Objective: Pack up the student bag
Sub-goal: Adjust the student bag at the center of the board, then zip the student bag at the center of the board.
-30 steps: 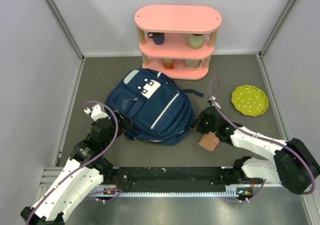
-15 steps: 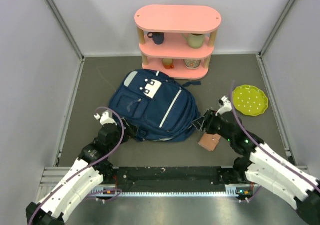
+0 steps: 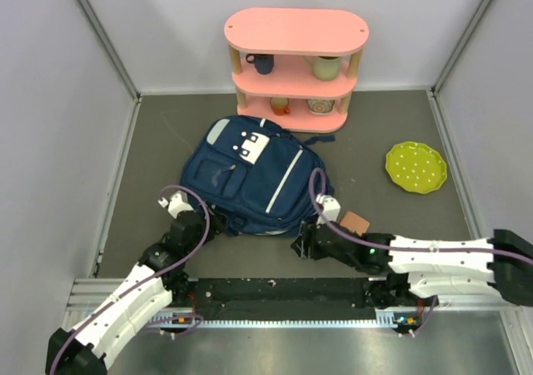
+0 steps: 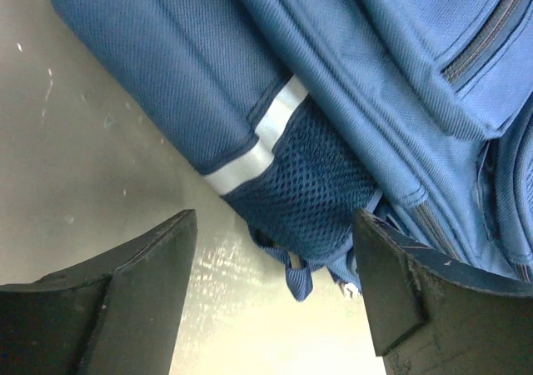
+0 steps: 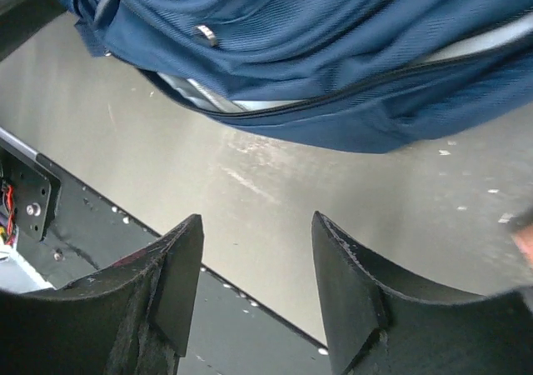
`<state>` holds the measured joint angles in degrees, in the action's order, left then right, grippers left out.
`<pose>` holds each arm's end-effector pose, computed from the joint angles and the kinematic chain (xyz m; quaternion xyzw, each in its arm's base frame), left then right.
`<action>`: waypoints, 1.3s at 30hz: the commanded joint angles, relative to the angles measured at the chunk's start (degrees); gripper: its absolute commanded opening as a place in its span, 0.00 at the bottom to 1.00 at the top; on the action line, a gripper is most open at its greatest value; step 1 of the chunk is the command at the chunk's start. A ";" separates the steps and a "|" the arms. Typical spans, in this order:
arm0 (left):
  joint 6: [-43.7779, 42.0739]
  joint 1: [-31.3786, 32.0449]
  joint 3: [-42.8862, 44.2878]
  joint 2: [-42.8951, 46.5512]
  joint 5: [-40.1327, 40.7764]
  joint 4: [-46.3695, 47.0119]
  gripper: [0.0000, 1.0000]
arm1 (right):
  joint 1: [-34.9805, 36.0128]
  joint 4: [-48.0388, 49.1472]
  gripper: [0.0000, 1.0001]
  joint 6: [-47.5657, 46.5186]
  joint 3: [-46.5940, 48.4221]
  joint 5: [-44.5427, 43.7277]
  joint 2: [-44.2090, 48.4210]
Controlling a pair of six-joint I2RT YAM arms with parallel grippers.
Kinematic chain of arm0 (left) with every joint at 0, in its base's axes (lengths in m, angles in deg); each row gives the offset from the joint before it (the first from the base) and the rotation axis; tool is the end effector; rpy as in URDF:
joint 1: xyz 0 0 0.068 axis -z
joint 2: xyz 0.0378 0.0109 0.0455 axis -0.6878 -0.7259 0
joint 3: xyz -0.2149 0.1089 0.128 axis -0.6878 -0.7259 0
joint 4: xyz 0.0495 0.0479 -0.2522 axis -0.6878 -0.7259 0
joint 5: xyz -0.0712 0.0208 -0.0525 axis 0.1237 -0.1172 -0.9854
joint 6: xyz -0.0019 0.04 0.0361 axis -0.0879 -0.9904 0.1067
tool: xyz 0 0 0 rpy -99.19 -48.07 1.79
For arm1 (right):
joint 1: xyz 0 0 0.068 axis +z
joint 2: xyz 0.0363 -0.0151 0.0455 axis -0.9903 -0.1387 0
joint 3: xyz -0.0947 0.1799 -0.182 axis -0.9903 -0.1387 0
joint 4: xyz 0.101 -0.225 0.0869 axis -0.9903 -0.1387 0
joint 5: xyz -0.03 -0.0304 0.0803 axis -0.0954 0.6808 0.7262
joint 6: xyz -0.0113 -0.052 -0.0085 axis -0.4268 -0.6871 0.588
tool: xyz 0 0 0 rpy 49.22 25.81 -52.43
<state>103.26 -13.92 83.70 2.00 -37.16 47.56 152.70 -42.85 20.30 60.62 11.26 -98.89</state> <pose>0.1115 -0.0531 0.1522 -0.2417 0.8562 -0.2138 0.4035 0.0759 0.1795 0.1864 -0.0711 0.8845 0.3052 0.3456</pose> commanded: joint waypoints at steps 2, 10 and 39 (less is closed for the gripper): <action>-1.11 0.08 -1.28 -4.36 4.24 11.19 0.70 | 6.40 8.88 0.50 3.05 9.62 -10.19 -12.44; -4.09 0.08 2.94 -13.25 3.45 13.84 0.20 | 13.61 9.58 0.45 2.88 23.33 -20.66 -29.49; -8.14 0.08 10.59 -1.03 -11.58 5.23 0.00 | 12.48 11.00 0.46 4.55 36.17 -28.31 -48.40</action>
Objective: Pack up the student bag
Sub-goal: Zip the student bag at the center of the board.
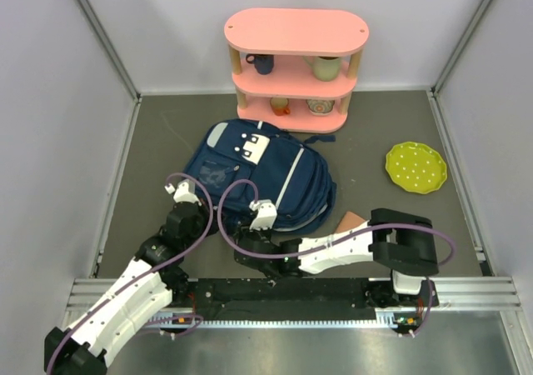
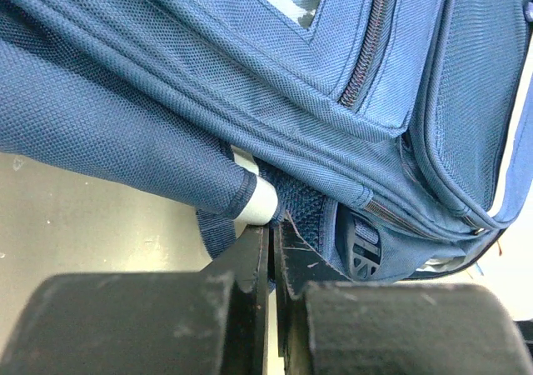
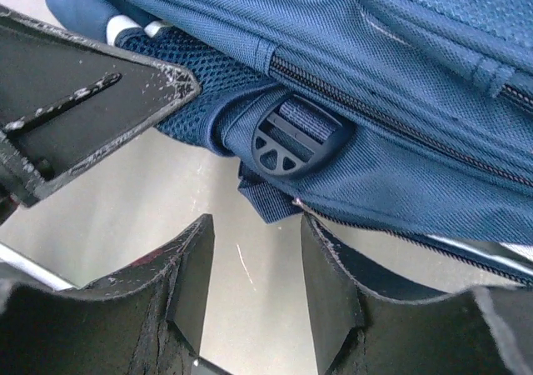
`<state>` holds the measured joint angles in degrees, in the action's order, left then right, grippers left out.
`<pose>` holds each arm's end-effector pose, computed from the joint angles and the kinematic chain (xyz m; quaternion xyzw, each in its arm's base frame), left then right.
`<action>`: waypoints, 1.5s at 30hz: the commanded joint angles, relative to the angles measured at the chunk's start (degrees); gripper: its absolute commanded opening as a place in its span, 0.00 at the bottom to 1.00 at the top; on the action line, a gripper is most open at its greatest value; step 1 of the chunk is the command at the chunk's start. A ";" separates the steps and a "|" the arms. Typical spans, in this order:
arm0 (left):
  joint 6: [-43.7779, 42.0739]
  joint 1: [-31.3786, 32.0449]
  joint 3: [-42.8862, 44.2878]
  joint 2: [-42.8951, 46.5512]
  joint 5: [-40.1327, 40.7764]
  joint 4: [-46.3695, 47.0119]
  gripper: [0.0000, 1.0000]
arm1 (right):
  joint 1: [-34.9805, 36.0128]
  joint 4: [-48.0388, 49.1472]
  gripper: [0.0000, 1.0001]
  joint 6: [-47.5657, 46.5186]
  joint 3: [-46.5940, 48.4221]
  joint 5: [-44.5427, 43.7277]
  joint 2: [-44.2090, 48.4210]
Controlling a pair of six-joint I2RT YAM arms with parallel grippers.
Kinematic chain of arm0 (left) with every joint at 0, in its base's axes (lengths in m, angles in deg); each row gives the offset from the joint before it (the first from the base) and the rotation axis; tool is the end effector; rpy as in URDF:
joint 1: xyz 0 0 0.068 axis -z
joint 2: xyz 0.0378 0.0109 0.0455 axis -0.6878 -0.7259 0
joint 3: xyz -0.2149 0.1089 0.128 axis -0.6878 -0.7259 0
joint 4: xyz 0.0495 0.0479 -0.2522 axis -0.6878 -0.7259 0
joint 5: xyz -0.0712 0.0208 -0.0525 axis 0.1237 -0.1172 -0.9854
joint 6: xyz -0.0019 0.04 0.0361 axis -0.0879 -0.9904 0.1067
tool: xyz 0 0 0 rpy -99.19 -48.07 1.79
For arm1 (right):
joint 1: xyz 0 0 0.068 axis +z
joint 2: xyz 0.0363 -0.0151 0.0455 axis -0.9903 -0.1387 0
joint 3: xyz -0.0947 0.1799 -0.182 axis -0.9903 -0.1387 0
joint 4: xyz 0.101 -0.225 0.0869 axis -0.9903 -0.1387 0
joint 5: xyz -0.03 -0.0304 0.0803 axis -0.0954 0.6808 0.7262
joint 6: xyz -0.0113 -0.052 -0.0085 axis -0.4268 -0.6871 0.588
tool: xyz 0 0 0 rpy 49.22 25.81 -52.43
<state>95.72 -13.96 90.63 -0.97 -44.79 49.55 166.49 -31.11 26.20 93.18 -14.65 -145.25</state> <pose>0.1214 -0.0640 0.1906 -0.1556 0.8553 -0.2643 0.4176 0.0605 0.3594 0.1755 -0.0335 0.8495 0.2548 0.4608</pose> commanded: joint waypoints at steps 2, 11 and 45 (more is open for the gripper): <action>-0.60 0.12 3.75 2.29 -4.04 3.06 0.00 | -1.59 -2.67 0.46 -0.65 5.01 -4.15 -3.27; -1.04 0.12 4.98 2.55 -3.87 1.74 0.00 | -1.76 -17.10 0.43 4.27 10.37 -8.65 -6.18; -0.34 0.12 4.36 4.05 -3.96 0.52 0.00 | -3.96 -11.47 0.00 -1.00 9.60 -11.90 -4.16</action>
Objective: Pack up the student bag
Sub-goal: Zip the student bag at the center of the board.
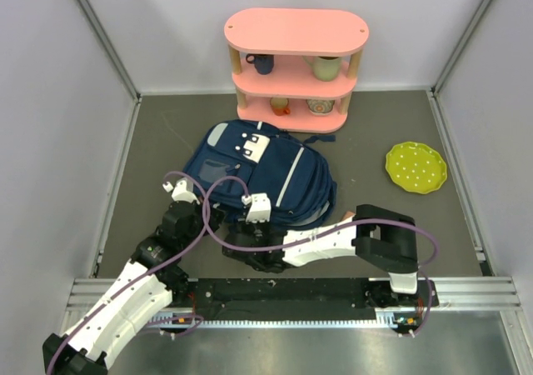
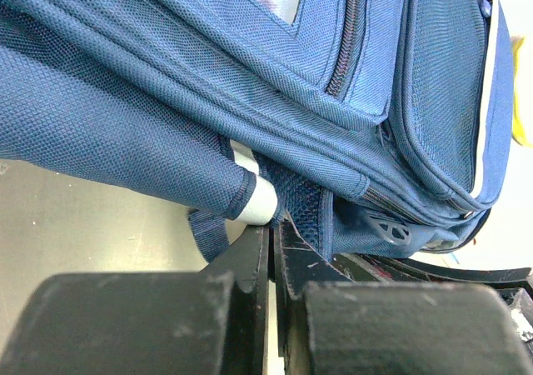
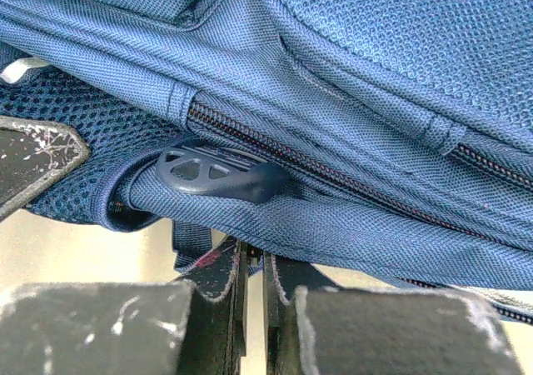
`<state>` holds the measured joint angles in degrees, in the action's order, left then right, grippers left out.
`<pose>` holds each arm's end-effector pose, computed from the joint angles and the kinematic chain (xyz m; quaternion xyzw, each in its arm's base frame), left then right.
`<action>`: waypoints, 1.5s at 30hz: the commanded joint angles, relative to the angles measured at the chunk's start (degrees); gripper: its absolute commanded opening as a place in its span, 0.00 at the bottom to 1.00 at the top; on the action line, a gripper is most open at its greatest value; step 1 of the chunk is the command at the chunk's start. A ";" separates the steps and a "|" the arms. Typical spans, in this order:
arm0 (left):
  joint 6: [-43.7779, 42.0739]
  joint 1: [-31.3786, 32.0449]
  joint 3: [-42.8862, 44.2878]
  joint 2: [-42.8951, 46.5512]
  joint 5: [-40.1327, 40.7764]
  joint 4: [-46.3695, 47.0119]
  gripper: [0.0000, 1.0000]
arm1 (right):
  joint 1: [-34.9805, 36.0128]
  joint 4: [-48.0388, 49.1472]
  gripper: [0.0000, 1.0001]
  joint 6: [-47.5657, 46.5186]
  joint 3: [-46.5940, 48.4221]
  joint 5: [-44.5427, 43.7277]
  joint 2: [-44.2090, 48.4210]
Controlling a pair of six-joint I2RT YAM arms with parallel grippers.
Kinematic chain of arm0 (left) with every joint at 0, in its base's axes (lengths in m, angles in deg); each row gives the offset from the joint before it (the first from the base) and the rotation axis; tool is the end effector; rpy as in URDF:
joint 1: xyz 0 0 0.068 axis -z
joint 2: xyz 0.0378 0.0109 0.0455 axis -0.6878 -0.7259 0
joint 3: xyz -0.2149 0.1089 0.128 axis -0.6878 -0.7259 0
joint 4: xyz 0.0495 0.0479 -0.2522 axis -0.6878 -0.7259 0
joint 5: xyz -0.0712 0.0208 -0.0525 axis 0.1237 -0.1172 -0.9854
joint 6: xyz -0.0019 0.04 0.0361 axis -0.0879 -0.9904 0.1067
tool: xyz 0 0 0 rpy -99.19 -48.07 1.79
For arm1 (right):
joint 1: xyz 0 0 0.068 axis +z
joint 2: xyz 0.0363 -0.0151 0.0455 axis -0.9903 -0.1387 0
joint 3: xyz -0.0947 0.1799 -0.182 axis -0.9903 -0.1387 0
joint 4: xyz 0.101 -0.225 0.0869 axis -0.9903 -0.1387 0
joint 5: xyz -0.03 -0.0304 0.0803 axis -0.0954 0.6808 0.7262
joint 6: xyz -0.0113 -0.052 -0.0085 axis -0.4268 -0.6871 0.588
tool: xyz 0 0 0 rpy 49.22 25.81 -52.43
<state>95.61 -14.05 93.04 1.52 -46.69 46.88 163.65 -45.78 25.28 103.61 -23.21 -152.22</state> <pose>0.1172 -0.0627 0.2057 -0.1467 0.8475 -0.2858 0.4225 0.0849 0.3775 0.1699 -0.0325 0.8515 0.1240 0.5085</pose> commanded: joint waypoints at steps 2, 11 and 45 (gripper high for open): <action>-0.40 0.21 1.96 1.64 -1.09 2.83 0.00 | -1.12 3.37 0.00 0.26 -2.68 -2.02 5.09; -2.25 0.21 2.13 2.26 3.13 1.51 0.00 | -0.24 6.53 0.00 3.16 -19.12 5.89 17.31; -1.63 -7.17 4.59 2.25 -1.52 -3.93 0.82 | -0.42 16.37 0.00 -7.91 -40.49 23.47 40.27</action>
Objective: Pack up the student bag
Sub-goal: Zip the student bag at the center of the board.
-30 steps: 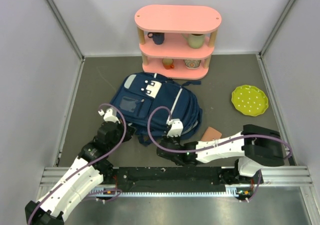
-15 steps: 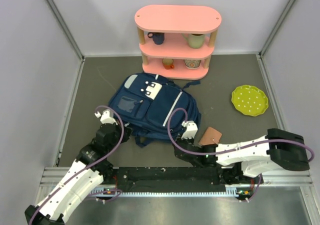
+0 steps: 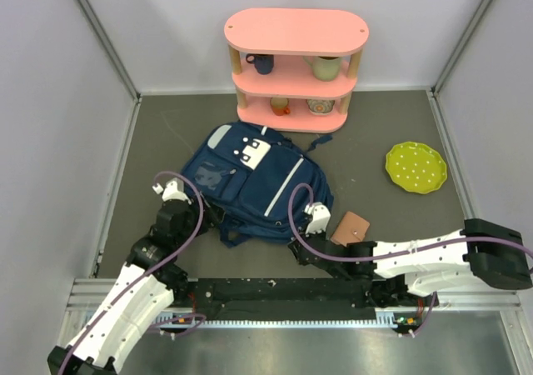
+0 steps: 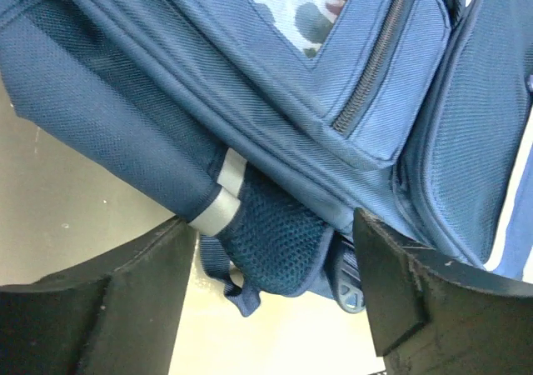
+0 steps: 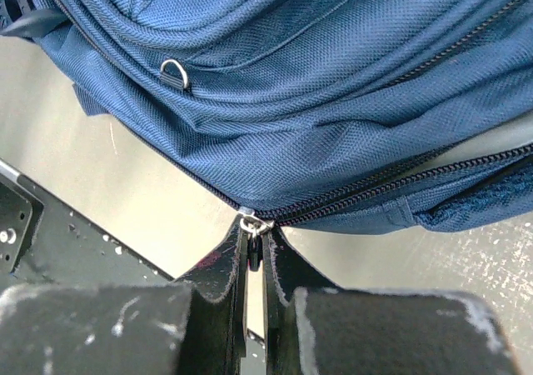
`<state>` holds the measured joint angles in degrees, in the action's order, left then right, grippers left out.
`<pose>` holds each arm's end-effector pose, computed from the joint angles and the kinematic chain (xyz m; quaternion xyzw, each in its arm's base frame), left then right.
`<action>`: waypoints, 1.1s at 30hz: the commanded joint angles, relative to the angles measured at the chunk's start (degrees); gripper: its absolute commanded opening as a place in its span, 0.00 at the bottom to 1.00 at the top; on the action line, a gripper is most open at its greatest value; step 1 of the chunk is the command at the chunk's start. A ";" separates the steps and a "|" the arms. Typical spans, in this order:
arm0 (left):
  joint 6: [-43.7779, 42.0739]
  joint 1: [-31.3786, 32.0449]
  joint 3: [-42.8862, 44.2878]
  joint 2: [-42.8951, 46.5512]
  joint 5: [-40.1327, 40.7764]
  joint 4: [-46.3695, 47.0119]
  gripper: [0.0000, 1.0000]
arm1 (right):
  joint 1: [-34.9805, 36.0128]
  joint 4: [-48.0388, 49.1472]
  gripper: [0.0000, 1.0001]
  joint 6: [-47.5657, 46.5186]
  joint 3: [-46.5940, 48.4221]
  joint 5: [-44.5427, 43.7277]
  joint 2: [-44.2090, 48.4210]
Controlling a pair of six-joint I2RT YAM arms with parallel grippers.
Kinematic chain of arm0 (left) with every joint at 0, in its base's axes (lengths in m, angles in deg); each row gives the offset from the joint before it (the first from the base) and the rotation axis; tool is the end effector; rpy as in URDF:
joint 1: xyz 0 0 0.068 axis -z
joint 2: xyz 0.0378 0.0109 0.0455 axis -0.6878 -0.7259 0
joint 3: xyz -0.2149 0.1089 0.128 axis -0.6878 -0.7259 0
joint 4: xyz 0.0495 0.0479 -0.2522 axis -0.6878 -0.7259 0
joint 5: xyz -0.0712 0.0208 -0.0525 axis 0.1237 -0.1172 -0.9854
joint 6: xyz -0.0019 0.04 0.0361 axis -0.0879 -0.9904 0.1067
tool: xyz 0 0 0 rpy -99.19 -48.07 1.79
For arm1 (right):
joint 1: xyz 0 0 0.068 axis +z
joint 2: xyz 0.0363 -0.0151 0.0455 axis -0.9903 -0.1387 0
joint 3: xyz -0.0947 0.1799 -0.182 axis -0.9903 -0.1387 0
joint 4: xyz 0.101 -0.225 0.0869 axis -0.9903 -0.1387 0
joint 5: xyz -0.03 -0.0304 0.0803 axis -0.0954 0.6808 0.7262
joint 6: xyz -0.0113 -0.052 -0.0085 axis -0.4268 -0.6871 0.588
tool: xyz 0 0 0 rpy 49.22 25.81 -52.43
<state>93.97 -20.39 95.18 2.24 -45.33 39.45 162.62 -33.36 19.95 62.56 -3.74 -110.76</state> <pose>0.1168 -0.0457 0.2078 -0.1891 0.8588 -0.2270 0.4186 0.0564 0.2151 0.1745 -0.0901 0.8631 0.2708 0.4166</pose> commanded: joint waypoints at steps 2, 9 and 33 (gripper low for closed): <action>0.97 -0.83 2.54 3.46 -5.25 0.69 0.88 | 1.05 4.58 0.00 -2.14 1.17 4.35 -2.87; 8.69 -0.40 -1.24 15.85 -7.01 -11.70 0.99 | 1.05 3.53 0.00 -0.38 0.48 3.04 -2.17; 30.94 36.16 -2.04 -8.29 16.18 10.60 0.99 | -1.41 1.85 0.00 0.59 -1.11 1.54 1.79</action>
<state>118.47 10.39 91.83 0.34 -37.97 40.02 162.05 -32.16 19.93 60.11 -1.07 -110.67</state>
